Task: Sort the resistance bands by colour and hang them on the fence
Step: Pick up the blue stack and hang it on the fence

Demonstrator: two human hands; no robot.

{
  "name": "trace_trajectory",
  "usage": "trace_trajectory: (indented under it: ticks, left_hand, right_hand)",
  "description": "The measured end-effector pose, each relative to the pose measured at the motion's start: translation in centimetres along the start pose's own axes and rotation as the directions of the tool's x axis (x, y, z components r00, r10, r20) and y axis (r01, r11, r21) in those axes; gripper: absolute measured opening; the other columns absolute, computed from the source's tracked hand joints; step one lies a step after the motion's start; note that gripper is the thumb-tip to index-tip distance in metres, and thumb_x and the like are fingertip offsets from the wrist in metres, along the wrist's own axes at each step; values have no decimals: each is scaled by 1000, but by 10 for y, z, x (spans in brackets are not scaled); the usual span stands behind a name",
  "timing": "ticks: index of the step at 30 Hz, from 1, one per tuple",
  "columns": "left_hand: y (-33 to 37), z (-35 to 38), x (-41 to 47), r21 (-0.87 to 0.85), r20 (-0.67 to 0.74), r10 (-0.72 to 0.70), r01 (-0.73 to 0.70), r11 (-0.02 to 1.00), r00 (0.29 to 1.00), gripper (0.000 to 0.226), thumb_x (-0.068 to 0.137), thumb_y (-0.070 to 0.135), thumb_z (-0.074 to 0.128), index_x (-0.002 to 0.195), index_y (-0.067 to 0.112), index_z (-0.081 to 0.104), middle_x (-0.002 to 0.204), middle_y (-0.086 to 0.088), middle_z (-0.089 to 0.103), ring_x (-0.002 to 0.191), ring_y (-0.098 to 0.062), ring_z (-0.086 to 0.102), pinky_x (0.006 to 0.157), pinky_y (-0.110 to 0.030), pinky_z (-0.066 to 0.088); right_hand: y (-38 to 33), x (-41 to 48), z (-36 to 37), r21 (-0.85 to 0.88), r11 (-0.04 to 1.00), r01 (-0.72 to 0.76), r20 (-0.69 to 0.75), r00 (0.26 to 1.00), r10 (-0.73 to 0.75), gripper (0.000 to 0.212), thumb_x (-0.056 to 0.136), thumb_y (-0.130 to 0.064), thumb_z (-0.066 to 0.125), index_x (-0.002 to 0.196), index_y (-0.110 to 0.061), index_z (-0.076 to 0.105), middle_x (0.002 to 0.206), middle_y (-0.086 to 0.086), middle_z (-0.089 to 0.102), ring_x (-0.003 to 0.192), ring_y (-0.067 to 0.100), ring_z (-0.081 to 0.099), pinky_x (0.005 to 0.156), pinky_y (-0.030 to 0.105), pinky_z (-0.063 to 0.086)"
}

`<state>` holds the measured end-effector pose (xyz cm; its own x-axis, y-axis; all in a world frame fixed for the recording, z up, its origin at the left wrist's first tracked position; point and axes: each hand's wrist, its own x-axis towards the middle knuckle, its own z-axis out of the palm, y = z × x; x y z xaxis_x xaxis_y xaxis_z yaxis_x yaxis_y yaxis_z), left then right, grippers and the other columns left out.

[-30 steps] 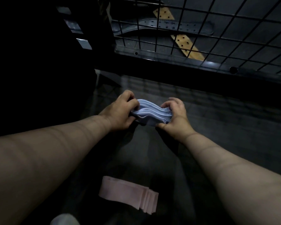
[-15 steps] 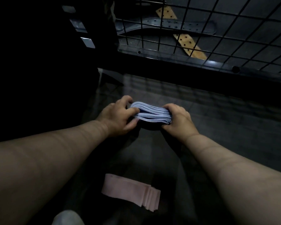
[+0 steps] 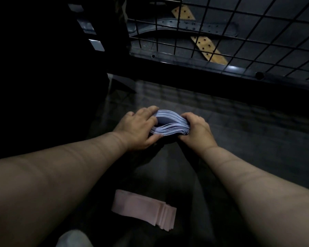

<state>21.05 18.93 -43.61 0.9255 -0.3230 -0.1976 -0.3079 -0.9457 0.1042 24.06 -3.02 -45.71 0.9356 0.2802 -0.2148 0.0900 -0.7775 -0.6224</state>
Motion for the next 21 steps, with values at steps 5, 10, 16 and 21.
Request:
trace_trajectory:
  ticks: [5, 10, 16, 21]
  left_hand:
    - [-15, -3, 0, 0, 14, 126, -126, 992, 992, 45, 88, 47, 44, 106, 11, 63, 132, -16, 54, 94, -35, 64, 72, -40, 54]
    - [-11, -1, 3, -4, 72, 49, -49, 999, 996, 46, 88, 40, 60, 128, 18, 55, 153, -7, 32, 119, -31, 51, 92, -41, 43]
    - [-4, -6, 1, -68, 88, -11, 17, 998, 996, 45, 89, 38, 59, 131, 20, 53, 153, -10, 27, 114, -35, 54, 92, -42, 49]
    - [2, -3, 7, -111, 195, -36, 58, 992, 980, 39, 88, 31, 59, 124, 19, 52, 150, -7, 21, 125, -33, 43, 96, -46, 49]
  right_hand:
    - [0, 2, -5, 0, 999, 44, -35, 998, -44, 41, 68, -19, 78, 105, -24, 62, 101, -5, 64, 99, 22, 56, 93, 34, 44]
    - [3, -2, -7, -5, 1000, 22, 64, 998, -21, 70, 66, -32, 84, 128, -26, 52, 116, -3, 58, 113, 21, 50, 102, 35, 39]
    - [15, -9, -8, -36, 999, -33, 74, 997, 35, 116, 56, -46, 91, 151, -23, 28, 142, 3, 42, 133, 25, 35, 114, 36, 27]
    - [6, -13, 0, 8, 999, -39, 118, 992, 38, 127, 63, -44, 88, 157, -17, 6, 152, 8, 30, 141, 26, 22, 119, 37, 19]
